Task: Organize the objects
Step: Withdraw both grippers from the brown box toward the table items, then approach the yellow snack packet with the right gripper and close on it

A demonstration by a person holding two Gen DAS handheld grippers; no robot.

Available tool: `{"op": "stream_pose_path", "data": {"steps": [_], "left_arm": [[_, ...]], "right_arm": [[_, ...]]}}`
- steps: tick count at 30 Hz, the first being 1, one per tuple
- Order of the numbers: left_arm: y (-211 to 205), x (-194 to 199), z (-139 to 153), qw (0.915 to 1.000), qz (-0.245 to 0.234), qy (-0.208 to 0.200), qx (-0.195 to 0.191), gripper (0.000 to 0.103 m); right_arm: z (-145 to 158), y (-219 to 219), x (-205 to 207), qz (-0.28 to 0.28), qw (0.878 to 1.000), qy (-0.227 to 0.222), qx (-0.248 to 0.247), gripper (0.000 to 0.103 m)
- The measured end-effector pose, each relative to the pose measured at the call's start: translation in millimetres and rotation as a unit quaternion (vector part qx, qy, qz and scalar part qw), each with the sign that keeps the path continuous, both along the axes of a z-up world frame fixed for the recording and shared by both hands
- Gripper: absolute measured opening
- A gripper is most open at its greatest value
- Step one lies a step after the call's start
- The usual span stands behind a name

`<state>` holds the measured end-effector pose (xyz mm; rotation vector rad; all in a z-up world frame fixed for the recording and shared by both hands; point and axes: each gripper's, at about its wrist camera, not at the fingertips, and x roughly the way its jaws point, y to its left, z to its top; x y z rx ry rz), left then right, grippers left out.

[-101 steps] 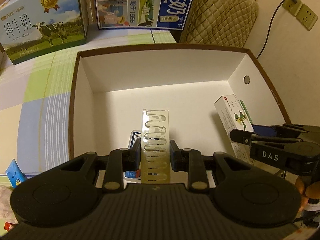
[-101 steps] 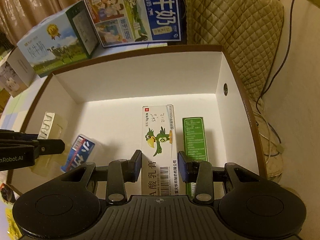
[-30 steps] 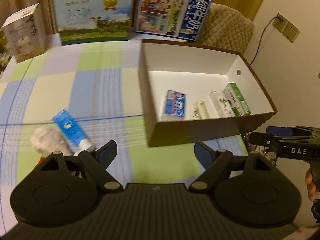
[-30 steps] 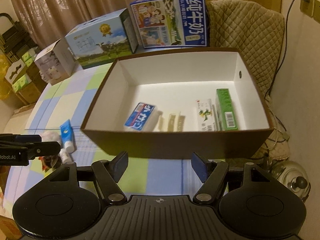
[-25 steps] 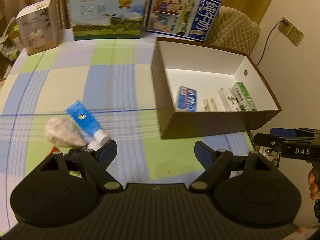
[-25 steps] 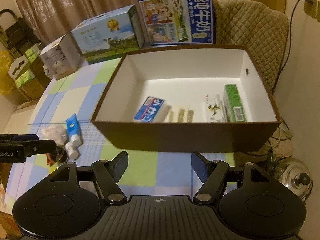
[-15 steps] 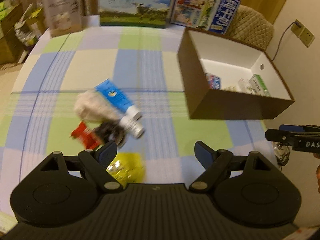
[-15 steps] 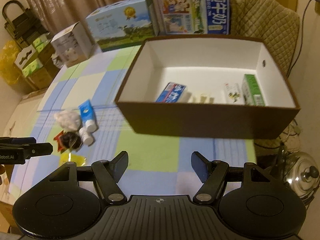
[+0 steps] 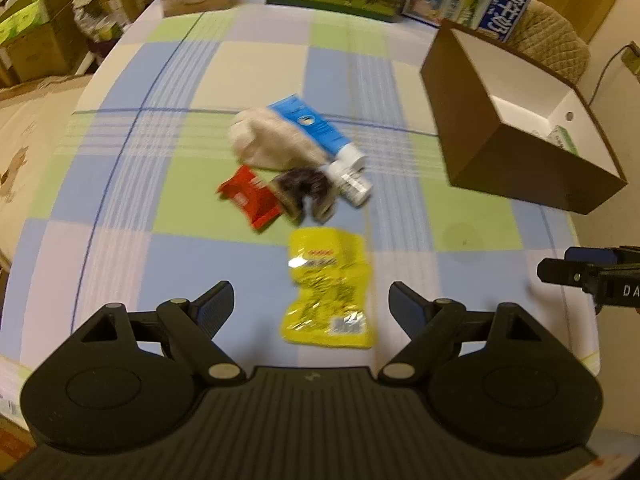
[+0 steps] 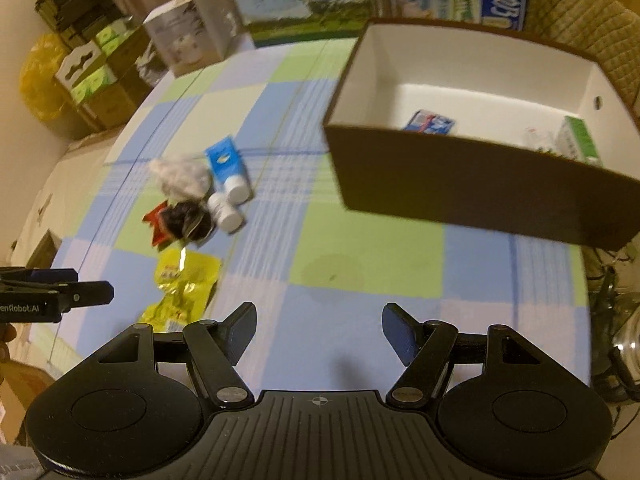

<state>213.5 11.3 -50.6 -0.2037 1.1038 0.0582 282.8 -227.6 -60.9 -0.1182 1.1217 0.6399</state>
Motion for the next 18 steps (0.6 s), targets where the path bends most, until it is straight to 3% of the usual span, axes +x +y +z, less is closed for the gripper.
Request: {"op": "stream_pose_path", "data": {"steps": [18], "left_arm": [[70.3, -17.2, -30.3, 0.9991, 0.027, 0.029, 0.015, 0.081]], "right_arm": [[-40.5, 82.1, -32.5, 0.037, 0.998, 0.045, -0.004, 0.067]]}}
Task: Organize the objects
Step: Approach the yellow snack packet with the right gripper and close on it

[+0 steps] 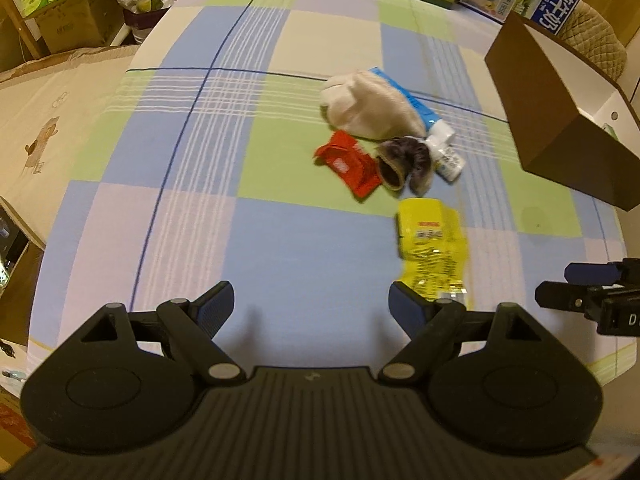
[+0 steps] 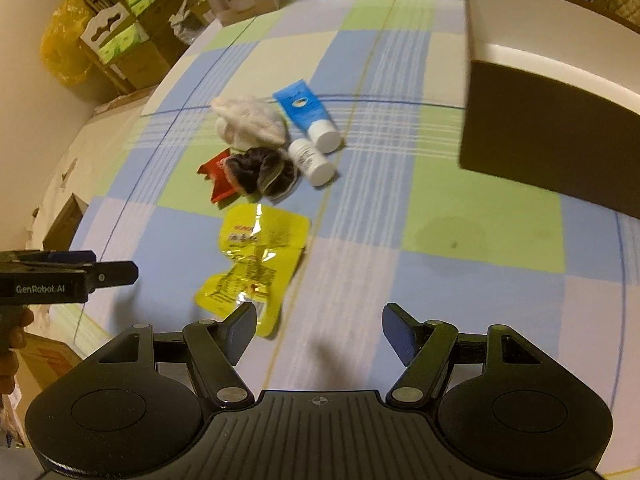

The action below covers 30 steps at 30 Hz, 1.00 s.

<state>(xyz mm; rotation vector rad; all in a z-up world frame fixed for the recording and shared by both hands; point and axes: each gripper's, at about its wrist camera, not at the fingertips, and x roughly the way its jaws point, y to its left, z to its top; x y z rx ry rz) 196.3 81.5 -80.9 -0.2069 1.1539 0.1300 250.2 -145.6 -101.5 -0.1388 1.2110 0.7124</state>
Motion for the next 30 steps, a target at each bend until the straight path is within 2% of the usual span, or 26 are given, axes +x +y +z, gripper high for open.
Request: {"op": "stream_pose_path", "data": {"steps": [9, 19, 24, 30], "left_arm": [[21.9, 11.4, -16.8, 0.9999, -0.016, 0.005, 0.0, 0.081], [39.8, 28.1, -36.8, 0.9995, -0.028, 0.014, 0.001, 0.081], [45.2, 34.5, -43.3, 0.9992, -0.034, 0.018, -0.002, 0.081], [47.5, 44.8, -48.3, 0.999, -0.041, 0.02, -0.003, 0.081]], "right_arm": [[-24.6, 37.5, -13.6, -0.001, 1.0, 0.004, -0.007, 0.068], [-46.1, 67.1, -15.2, -0.035, 0.999, -0.004, -0.008, 0.069], [-54.2, 79.1, -13.3, -0.046, 0.999, -0.02, -0.019, 0.069], [-59.6, 92.5, -18.4, -0.039, 0.996, -0.073, -0.042, 0.069]]}}
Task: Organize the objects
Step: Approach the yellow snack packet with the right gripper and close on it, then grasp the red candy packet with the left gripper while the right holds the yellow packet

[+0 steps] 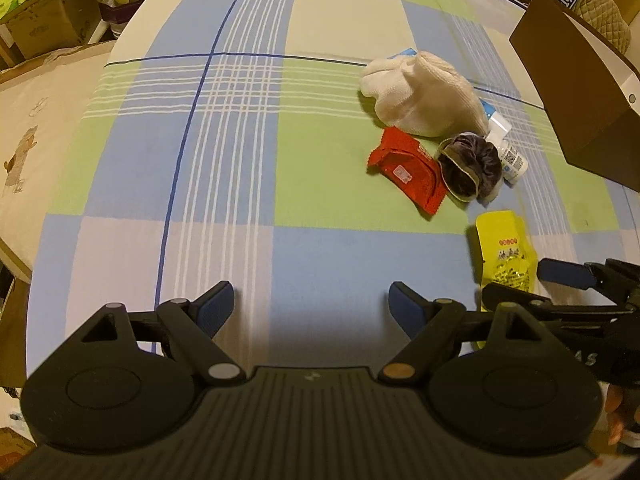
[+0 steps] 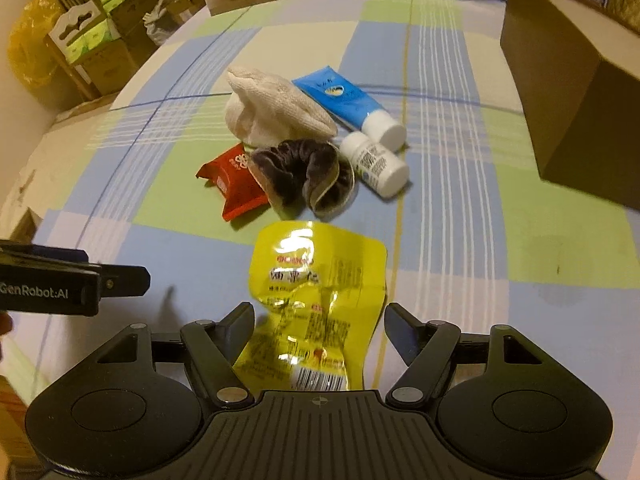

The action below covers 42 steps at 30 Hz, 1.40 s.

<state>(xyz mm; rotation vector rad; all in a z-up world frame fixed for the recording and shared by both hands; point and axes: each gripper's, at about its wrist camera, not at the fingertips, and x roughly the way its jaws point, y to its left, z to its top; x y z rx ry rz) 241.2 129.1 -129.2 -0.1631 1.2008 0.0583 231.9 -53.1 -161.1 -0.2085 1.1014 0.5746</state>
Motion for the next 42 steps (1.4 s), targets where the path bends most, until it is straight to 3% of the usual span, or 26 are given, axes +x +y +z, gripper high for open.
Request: {"op": "stream_pose_path", "data": {"steps": [8, 12, 15, 20, 28, 36, 39, 42], "left_arm": [[-1.5, 11.9, -2.4, 0.9999, -0.016, 0.001, 0.0, 0.081], [-5.7, 17.5, -1.8, 0.9996, -0.028, -0.003, -0.003, 0.081], [-10.1, 22.8, -1.1, 0.9993, -0.037, -0.007, -0.006, 0.081], [-17.8, 35.0, 0.4, 0.9989, -0.042, -0.018, -0.012, 0.081], [-28.8, 67.3, 3.9, 0.9989, -0.007, -0.037, -0.029, 0.08], [-42.3, 97.9, -3.1, 0.9989, 0.016, -0.043, -0.004, 0.08], [-44.7, 101.9, -9.5, 0.9992, 0.01, -0.031, 0.021, 0.079], [-42.9, 96.1, -16.1, 0.9995, 0.006, -0.02, 0.022, 0.076]], "right_arm": [[-6.4, 4.6, -7.6, 0.037, 0.998, -0.038, -0.034, 0.064], [-4.3, -5.2, -2.1, 0.036, 0.998, -0.042, -0.035, 0.048], [-3.3, -22.1, 7.8, 0.015, 0.998, -0.041, -0.039, 0.046], [-0.1, -65.9, 27.0, -0.045, 0.997, -0.038, -0.041, 0.046], [3.7, -111.8, 41.6, -0.104, 0.993, -0.038, -0.044, 0.046], [5.8, -138.6, 45.9, -0.125, 0.99, -0.039, -0.044, 0.046], [6.6, -144.5, 46.0, -0.128, 0.99, -0.04, -0.044, 0.046], [7.1, -147.7, 45.6, -0.126, 0.99, -0.04, -0.042, 0.046]]}}
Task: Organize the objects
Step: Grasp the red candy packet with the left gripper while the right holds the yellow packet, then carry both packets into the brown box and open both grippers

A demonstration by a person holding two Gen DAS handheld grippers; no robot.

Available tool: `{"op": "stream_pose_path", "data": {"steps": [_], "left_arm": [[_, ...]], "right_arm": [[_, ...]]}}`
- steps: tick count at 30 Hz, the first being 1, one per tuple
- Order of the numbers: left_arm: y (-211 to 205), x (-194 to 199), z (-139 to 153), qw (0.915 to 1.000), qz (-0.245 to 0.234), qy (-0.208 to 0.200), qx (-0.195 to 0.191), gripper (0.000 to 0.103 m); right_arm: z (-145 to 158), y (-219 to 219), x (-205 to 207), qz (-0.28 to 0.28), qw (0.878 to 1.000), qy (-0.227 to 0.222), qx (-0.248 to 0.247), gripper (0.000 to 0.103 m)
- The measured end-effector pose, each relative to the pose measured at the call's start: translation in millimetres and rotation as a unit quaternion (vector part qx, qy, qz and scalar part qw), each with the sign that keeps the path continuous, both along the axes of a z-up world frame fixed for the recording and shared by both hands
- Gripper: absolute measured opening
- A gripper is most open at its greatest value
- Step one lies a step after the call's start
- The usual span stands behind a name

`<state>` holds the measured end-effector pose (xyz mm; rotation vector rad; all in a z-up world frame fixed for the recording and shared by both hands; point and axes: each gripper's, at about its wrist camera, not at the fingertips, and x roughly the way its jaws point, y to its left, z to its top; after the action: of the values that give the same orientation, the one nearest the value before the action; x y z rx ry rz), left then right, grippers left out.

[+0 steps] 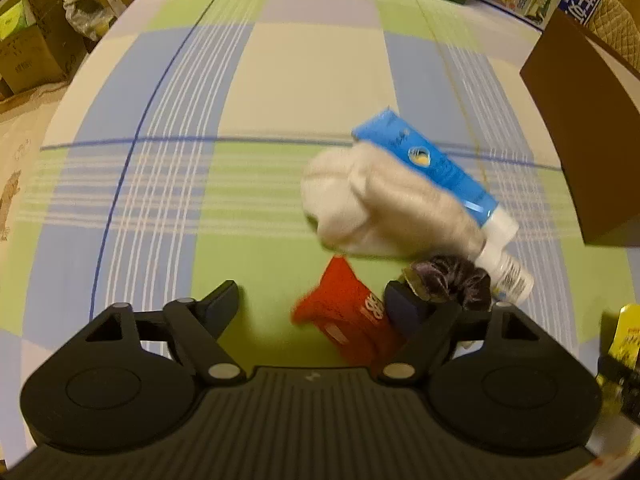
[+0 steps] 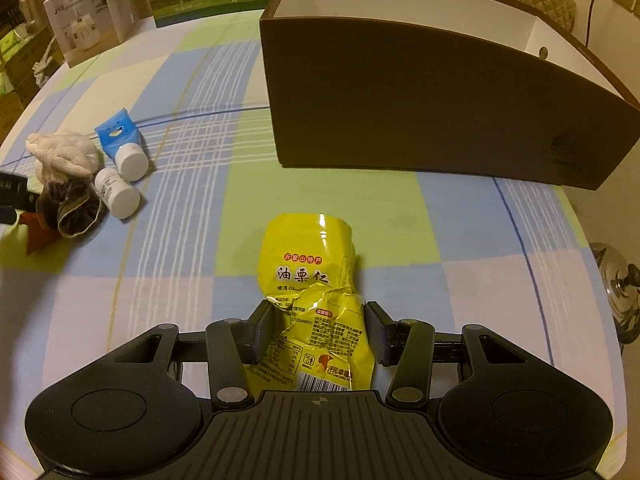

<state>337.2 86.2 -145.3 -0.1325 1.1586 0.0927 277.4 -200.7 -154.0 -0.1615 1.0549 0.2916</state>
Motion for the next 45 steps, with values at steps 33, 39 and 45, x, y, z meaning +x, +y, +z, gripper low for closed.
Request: {"op": "stream_pose_path", "data": {"steps": [33, 39, 45], "left_arm": [[-18.5, -32.2, 5.7, 0.9933, -0.099, -0.017, 0.058, 0.024], [-22.3, -46.2, 10.5, 0.9953, -0.083, -0.009, 0.05, 0.022], [-34.8, -61.6, 28.6, 0.9957, -0.081, -0.021, 0.038, 0.022]], "right_arm": [[0.1, -18.4, -8.6, 0.052, 0.999, 0.003, 0.001, 0.046], [6.0, -29.6, -11.8, 0.052, 0.999, 0.009, 0.014, 0.045], [21.5, -41.2, -14.3, 0.054, 0.998, 0.002, 0.03, 0.045]]}}
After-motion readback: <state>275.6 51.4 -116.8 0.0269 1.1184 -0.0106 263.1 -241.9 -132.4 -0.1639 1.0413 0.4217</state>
